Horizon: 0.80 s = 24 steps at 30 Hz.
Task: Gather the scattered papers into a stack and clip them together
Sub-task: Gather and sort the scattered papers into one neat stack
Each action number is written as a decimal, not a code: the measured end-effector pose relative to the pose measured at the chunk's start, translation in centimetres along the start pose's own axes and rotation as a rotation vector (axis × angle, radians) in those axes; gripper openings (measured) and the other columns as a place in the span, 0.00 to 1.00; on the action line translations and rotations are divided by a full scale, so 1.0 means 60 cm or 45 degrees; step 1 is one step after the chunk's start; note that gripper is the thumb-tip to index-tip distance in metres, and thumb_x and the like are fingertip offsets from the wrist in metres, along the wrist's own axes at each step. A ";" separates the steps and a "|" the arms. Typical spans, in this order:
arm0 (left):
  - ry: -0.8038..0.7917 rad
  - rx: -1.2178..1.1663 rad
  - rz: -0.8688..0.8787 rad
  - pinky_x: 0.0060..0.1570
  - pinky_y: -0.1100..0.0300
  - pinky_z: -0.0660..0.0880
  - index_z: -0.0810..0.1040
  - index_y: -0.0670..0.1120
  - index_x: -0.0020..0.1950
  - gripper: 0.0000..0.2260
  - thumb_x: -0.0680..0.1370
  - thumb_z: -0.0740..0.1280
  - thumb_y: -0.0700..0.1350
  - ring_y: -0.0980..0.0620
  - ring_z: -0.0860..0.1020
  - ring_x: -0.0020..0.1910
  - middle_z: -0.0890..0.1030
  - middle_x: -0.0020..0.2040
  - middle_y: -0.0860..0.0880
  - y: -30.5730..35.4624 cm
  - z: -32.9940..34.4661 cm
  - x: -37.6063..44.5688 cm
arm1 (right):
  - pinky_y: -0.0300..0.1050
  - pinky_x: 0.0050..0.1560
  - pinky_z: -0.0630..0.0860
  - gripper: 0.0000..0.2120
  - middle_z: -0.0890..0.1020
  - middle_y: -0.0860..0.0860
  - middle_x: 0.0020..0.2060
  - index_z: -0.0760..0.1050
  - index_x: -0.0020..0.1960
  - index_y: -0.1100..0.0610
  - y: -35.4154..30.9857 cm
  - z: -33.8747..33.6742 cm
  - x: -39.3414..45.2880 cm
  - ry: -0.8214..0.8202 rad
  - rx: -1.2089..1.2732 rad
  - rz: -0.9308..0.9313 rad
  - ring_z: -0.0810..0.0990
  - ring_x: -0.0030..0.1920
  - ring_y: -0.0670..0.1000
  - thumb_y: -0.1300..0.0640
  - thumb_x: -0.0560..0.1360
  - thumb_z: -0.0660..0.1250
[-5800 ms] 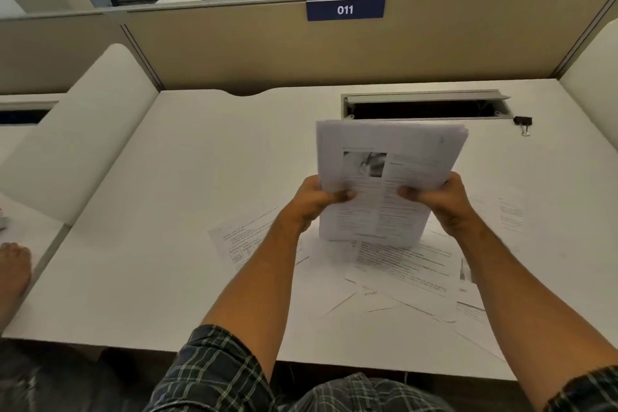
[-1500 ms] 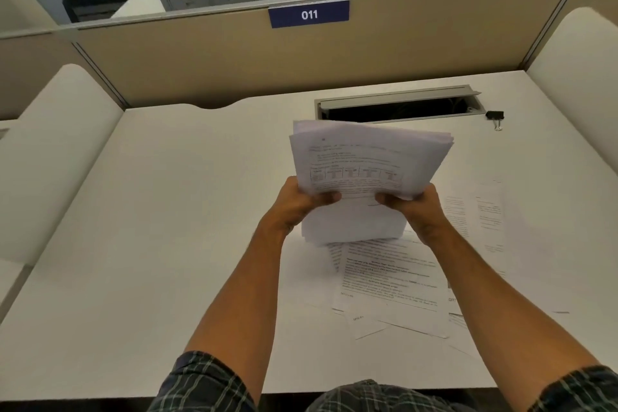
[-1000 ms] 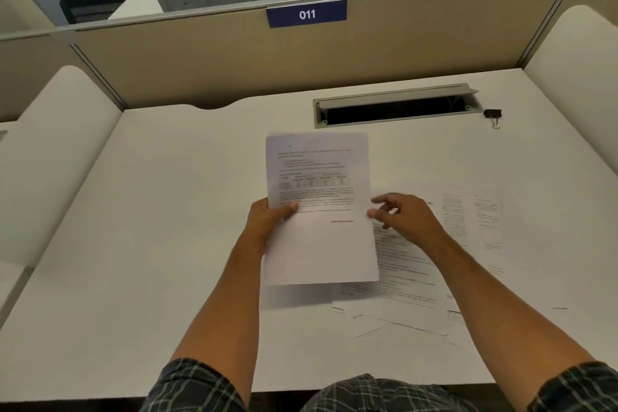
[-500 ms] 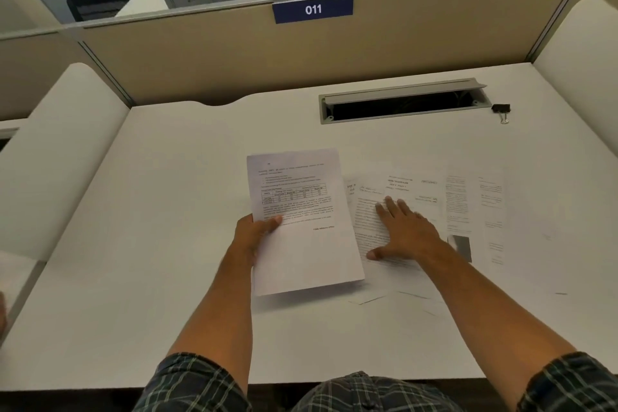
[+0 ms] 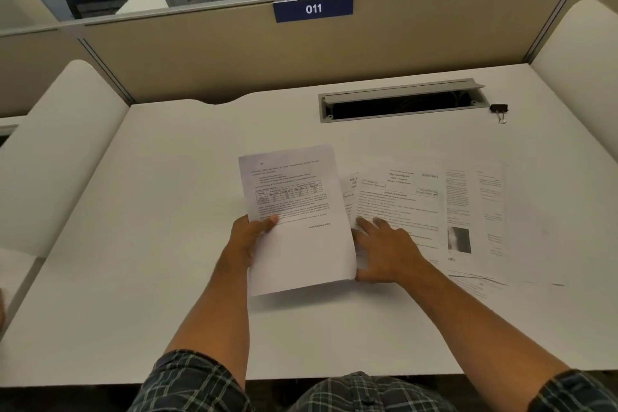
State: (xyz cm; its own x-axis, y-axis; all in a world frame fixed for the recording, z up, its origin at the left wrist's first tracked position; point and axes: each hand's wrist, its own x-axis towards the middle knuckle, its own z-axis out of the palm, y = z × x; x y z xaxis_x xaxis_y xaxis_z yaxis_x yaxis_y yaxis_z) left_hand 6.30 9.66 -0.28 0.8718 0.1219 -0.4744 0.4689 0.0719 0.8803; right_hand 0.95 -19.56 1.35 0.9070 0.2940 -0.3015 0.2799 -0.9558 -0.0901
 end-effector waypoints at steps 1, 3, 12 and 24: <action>-0.005 -0.006 0.002 0.46 0.52 0.84 0.82 0.46 0.58 0.12 0.75 0.76 0.40 0.46 0.86 0.48 0.87 0.51 0.49 0.002 0.001 -0.001 | 0.59 0.63 0.75 0.43 0.62 0.49 0.80 0.60 0.79 0.46 0.000 0.001 0.001 0.003 0.011 0.019 0.65 0.76 0.59 0.28 0.69 0.62; -0.004 -0.017 0.006 0.46 0.51 0.84 0.82 0.45 0.59 0.13 0.75 0.76 0.40 0.45 0.87 0.48 0.87 0.51 0.49 0.003 -0.001 -0.001 | 0.59 0.62 0.76 0.41 0.62 0.50 0.80 0.61 0.78 0.49 -0.002 0.005 0.006 -0.011 -0.002 0.029 0.65 0.76 0.60 0.30 0.71 0.63; 0.026 -0.072 -0.015 0.53 0.45 0.83 0.83 0.44 0.60 0.15 0.74 0.77 0.40 0.42 0.86 0.51 0.88 0.53 0.45 -0.006 -0.006 0.001 | 0.61 0.62 0.76 0.34 0.60 0.55 0.80 0.50 0.82 0.52 -0.001 0.015 0.018 -0.043 -0.075 0.009 0.65 0.76 0.65 0.46 0.81 0.60; 0.025 -0.128 0.004 0.55 0.45 0.82 0.82 0.43 0.63 0.18 0.74 0.76 0.40 0.42 0.86 0.53 0.87 0.56 0.45 -0.017 -0.021 -0.015 | 0.51 0.57 0.77 0.34 0.73 0.49 0.69 0.71 0.71 0.47 0.028 -0.010 0.012 -0.045 -0.023 -0.108 0.75 0.64 0.53 0.32 0.70 0.68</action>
State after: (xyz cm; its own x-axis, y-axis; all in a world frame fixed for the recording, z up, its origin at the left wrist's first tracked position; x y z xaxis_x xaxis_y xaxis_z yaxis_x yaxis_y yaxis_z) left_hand 4.89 10.73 -0.76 0.8701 0.1415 -0.4722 0.4484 0.1705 0.8774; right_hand 2.28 -20.93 1.55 0.8680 0.3736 -0.3270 0.3614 -0.9271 -0.0999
